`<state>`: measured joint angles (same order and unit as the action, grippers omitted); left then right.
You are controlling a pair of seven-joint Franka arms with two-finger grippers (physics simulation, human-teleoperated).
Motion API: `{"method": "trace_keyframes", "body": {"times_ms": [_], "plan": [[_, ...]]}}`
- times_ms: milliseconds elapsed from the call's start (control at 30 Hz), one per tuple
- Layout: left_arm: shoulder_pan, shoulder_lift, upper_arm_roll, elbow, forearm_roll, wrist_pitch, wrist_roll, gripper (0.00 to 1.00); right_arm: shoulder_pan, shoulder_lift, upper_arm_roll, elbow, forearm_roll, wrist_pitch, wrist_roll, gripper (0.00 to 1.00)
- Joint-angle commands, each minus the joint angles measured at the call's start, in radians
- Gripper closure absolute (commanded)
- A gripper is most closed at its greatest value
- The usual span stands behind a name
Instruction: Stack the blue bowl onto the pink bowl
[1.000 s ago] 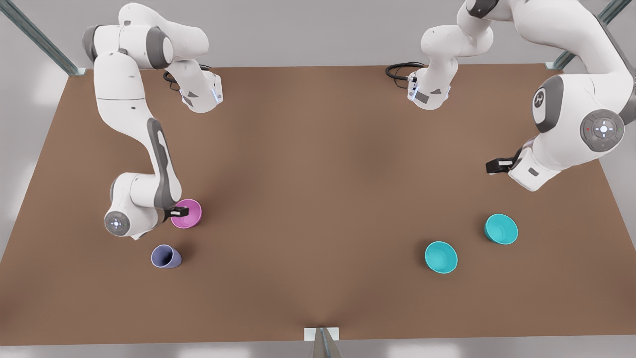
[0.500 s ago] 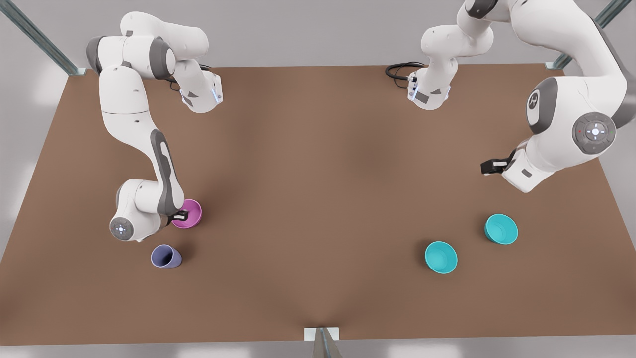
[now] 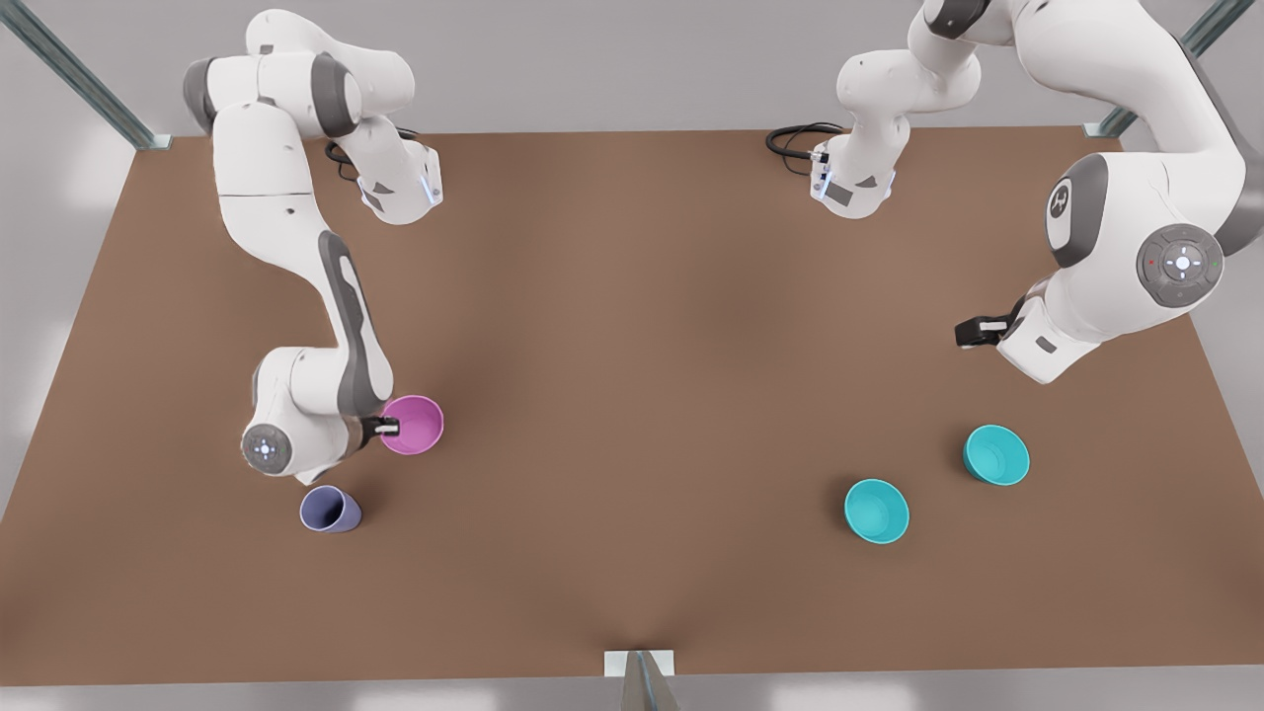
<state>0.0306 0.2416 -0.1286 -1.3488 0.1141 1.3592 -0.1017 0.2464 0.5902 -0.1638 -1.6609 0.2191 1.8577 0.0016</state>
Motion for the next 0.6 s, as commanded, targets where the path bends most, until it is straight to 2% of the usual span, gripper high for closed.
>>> {"method": "trace_keyframes", "body": {"times_ms": [0,133,300,400,567], "plan": [[0.0,-0.001,0.0,0.0,0.001,0.0,-0.004,0.0,0.043,-0.004,0.001,0.024,0.074,-0.022,-0.006,0.79],[0.0,-0.001,0.0,0.0,0.001,0.0,-0.006,0.0,0.191,0.026,0.0,0.144,0.163,-0.011,0.153,0.79],[-0.001,-0.001,-0.002,0.0,0.001,0.0,-0.006,0.0,0.304,0.174,0.0,0.381,0.315,0.006,0.466,0.79],[-0.001,-0.001,-0.002,0.0,0.001,0.0,-0.007,0.0,0.336,0.263,0.059,0.438,0.319,0.218,0.623,0.79],[0.0,-0.001,-0.002,0.0,0.001,0.0,-0.004,0.0,0.389,0.336,0.081,0.484,0.322,0.325,0.722,0.79]]}}
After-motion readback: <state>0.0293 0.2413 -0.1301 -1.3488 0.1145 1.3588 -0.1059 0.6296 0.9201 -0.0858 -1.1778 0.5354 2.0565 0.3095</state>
